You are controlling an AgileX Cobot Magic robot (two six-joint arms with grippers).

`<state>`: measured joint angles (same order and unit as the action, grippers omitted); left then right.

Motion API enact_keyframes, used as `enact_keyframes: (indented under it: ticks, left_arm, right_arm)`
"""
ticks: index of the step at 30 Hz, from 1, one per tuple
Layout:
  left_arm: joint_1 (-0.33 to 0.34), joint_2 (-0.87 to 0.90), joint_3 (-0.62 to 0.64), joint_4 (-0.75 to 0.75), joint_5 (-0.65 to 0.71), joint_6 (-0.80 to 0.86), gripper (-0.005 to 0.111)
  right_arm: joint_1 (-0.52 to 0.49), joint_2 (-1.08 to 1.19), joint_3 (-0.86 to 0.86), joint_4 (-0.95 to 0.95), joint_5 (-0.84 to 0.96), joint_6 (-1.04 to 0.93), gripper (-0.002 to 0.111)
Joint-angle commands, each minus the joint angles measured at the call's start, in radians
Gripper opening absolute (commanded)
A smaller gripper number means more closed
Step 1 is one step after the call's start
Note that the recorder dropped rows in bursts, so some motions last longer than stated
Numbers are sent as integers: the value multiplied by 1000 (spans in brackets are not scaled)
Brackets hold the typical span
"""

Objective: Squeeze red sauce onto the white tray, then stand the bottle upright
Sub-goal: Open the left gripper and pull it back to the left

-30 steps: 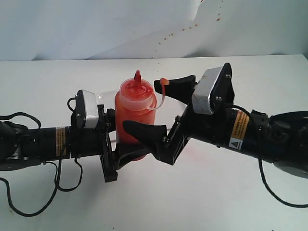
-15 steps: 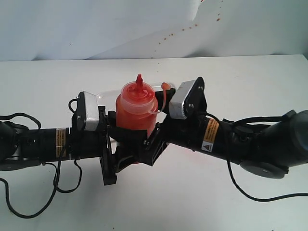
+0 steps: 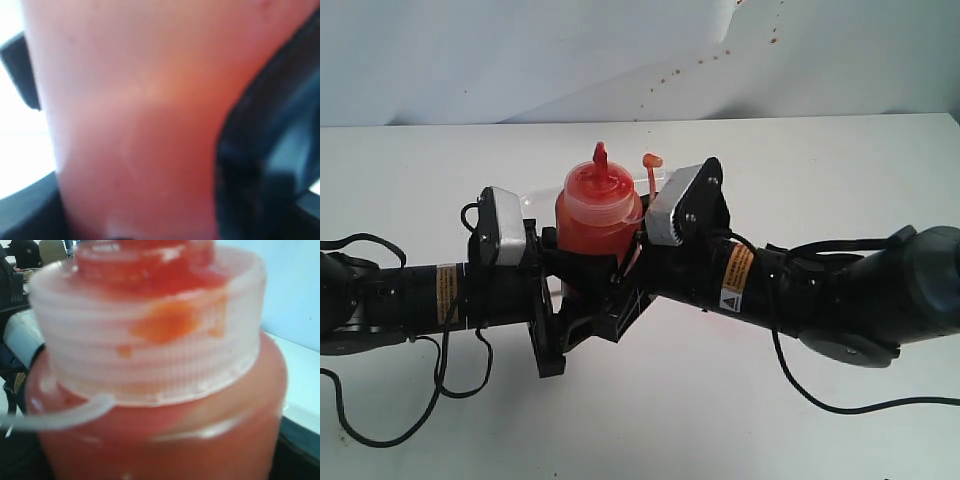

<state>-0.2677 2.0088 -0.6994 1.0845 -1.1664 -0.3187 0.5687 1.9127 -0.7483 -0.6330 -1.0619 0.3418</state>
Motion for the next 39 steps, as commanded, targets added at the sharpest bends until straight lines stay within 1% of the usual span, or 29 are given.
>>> enact_keyframes:
  ticks: [1, 4, 5, 6, 7, 8, 14, 16, 19, 22, 26, 28, 31, 33, 36, 39]
  left_arm:
    - [-2, -6, -9, -72, -55, 9, 21]
    - [-2, -6, -9, -104, -55, 5, 58]
    - [-2, -6, -9, -104, -55, 4, 80]
    - [-2, -6, -9, -105, -55, -1, 94]
    - [-2, -6, -9, -105, -55, -30, 105]
    - [-2, -6, -9, -105, -55, -49, 104]
    - [0, -6, -9, -104, -55, -47, 104]
    - [2, -6, -9, -78, -44, -47, 104]
    - [24, -8, -9, -12, -21, -42, 104]
    - [70, -18, -9, 8, -21, -54, 104]
    - [162, -41, -9, 89, -32, -74, 104]
    - [206, -44, -9, 117, -55, -74, 104]
    - [275, -44, -9, 122, -55, -74, 104]
    - [327, -44, -9, 118, -55, -81, 104]
    - [395, -44, -9, 88, -55, -151, 104]
    - [436, -37, -9, 77, -55, -177, 104]
  right_arm:
    - [1, 0, 2, 16, 45, 18, 0]
    - [1, 0, 2, 16, 45, 16, 0]
    - [1, 0, 2, 16, 43, 14, 0]
    - [1, 0, 2, 16, 43, 13, 0]
    - [1, 0, 2, 17, 43, 11, 0]
    - [1, 0, 2, 23, 43, 9, 0]
    - [1, 0, 2, 51, 54, 3, 0]
    - [1, 0, 2, 67, 74, 3, 0]
    - [-1, 0, 2, 125, 120, -7, 0]
    - [-16, 0, 2, 151, 147, -53, 0]
    - [-65, -7, 9, 146, 148, -54, 0]
    - [-92, -15, 21, 146, 146, -41, 0]
    - [-104, -20, 31, 127, 136, 2, 0]
    - [-104, -20, 30, 13, 115, 2, 0]
    - [-102, -20, 30, -182, 39, 10, 0]
    - [-102, -20, 30, -255, -3, 69, 0]
